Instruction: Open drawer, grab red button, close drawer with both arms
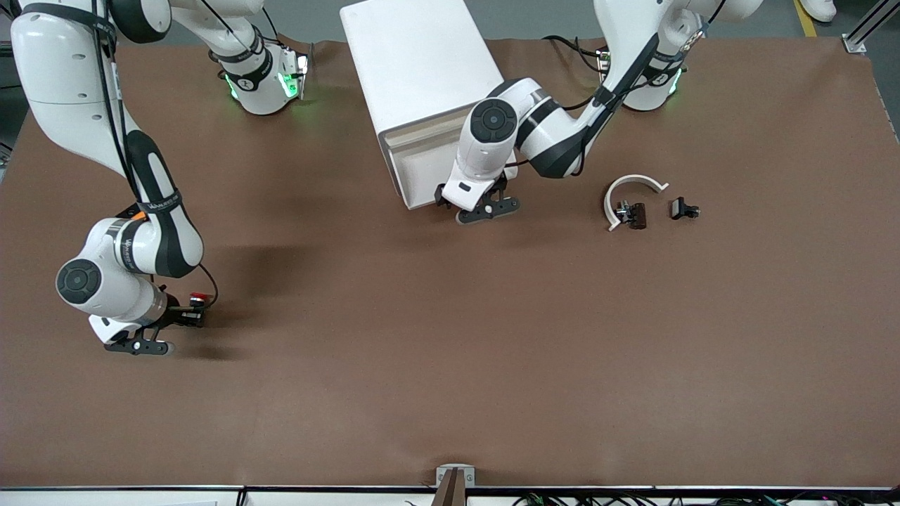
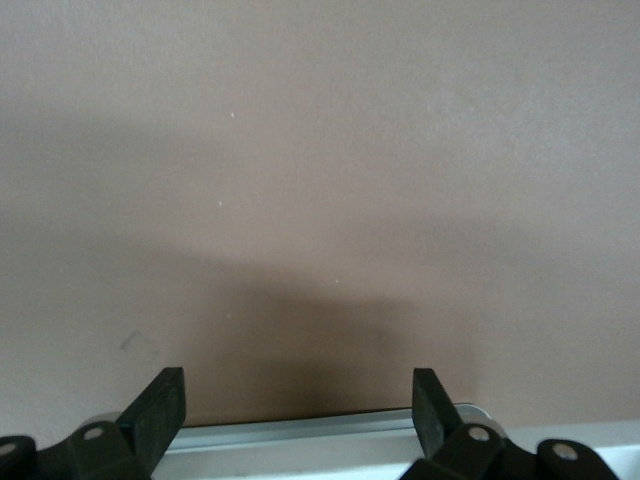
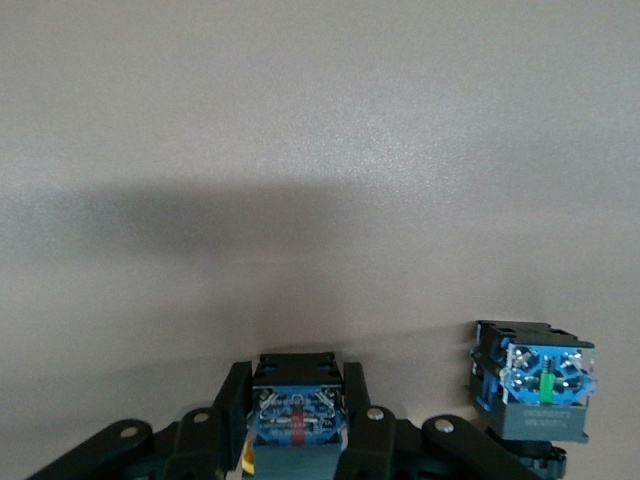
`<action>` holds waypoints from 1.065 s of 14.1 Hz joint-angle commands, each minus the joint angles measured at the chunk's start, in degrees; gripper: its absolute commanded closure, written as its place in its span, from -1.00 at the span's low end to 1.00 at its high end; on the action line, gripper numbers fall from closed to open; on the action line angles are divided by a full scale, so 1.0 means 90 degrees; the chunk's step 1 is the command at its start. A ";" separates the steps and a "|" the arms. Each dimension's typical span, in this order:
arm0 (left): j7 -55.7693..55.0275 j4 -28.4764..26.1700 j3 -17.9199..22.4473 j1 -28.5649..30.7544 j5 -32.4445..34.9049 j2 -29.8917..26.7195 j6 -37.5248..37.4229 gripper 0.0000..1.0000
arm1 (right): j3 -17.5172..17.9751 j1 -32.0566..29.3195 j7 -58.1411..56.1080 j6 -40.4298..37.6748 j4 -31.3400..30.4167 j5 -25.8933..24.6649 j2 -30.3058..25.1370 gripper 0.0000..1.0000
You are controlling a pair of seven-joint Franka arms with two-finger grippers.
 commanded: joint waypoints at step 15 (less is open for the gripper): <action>-0.0480 0.0021 -0.0029 -0.0583 -0.2548 0.0340 0.0028 -1.00 | 0.0121 -0.0056 0.0000 -0.4038 0.0240 -0.0004 -0.3172 -1.00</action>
